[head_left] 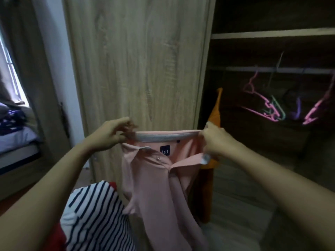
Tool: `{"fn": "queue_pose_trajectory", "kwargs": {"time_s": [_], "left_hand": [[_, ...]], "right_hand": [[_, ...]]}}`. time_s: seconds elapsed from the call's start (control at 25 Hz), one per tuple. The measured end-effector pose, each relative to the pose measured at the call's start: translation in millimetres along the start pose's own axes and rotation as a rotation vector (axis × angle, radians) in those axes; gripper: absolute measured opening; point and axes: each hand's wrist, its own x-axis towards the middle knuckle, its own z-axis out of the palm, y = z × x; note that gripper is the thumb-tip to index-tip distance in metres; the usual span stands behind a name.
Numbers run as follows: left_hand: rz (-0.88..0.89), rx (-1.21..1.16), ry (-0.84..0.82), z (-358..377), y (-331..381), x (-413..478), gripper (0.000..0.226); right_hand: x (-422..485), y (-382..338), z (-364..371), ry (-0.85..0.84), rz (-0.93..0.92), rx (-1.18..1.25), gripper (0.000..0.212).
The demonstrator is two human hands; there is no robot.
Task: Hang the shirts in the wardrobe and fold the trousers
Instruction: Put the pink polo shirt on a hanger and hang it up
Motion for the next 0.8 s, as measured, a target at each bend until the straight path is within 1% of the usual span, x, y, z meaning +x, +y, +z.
{"fn": "queue_pose_trajectory", "kwargs": {"time_s": [0.08, 0.12, 0.16, 0.2, 0.24, 0.28, 0.32, 0.36, 0.4, 0.48, 0.52, 0.56, 0.64, 0.68, 0.72, 0.8], "left_hand": [[0.048, 0.126, 0.236, 12.5, 11.9, 12.4, 0.032], [0.032, 0.236, 0.341, 23.3, 18.5, 17.9, 0.034], [-0.024, 0.361, 0.397, 38.7, 24.3, 22.6, 0.035], [-0.123, 0.492, 0.372, 56.8, 28.5, 25.8, 0.034], [-0.228, 0.597, 0.269, 75.0, 30.5, 28.3, 0.029], [-0.296, 0.653, 0.135, 88.5, 31.9, 30.1, 0.029], [-0.328, 0.679, 0.002, 96.8, 32.9, 33.2, 0.034], [-0.331, 0.675, -0.104, 97.9, 34.1, 38.9, 0.040], [-0.332, 0.638, -0.159, 94.5, 36.8, 47.4, 0.039], [-0.323, 0.533, -0.181, 89.6, 44.8, 62.2, 0.025], [-0.312, 0.486, -0.159, 92.6, 50.7, 68.0, 0.025], [-0.277, 0.444, -0.121, 98.2, 56.8, 71.3, 0.029], [-0.167, 0.375, -0.087, 114.3, 73.2, 74.7, 0.040], [-0.110, 0.341, -0.063, 124.9, 80.3, 75.8, 0.040], [-0.057, 0.307, -0.016, 135.5, 87.0, 77.7, 0.039], [0.049, 0.268, 0.076, 156.6, 93.5, 87.6, 0.046]], "right_hand": [[1.1, 12.5, -12.6, 0.112, 0.077, 0.169, 0.027], [1.4, 18.8, -17.1, 0.169, 0.108, 0.242, 0.024], [1.0, 23.8, -18.3, 0.192, 0.119, 0.256, 0.023], [-1.2, 26.4, -17.3, 0.173, 0.116, 0.221, 0.022], [-4.0, 28.2, -13.1, 0.127, 0.106, 0.175, 0.024], [-6.8, 31.5, -7.3, 0.073, 0.101, 0.133, 0.025], [-10.2, 38.1, -2.0, 0.022, 0.112, 0.108, 0.025], [-13.5, 47.8, -0.1, -0.018, 0.139, 0.108, 0.023], [-15.6, 60.4, 0.2, -0.048, 0.187, 0.132, 0.021], [-21.0, 86.6, -1.2, -0.106, 0.317, 0.275, 0.013], [-25.4, 99.0, -0.6, -0.119, 0.359, 0.351, 0.014], [-29.3, 109.3, 1.1, -0.107, 0.371, 0.405, 0.018], [-38.8, 128.5, 4.1, -0.042, 0.355, 0.499, 0.030], [-44.7, 137.4, 5.5, -0.017, 0.343, 0.537, 0.035], [-49.9, 145.4, 7.7, 0.005, 0.329, 0.553, 0.038], [-55.7, 161.7, 12.1, 0.043, 0.296, 0.484, 0.041]]}}
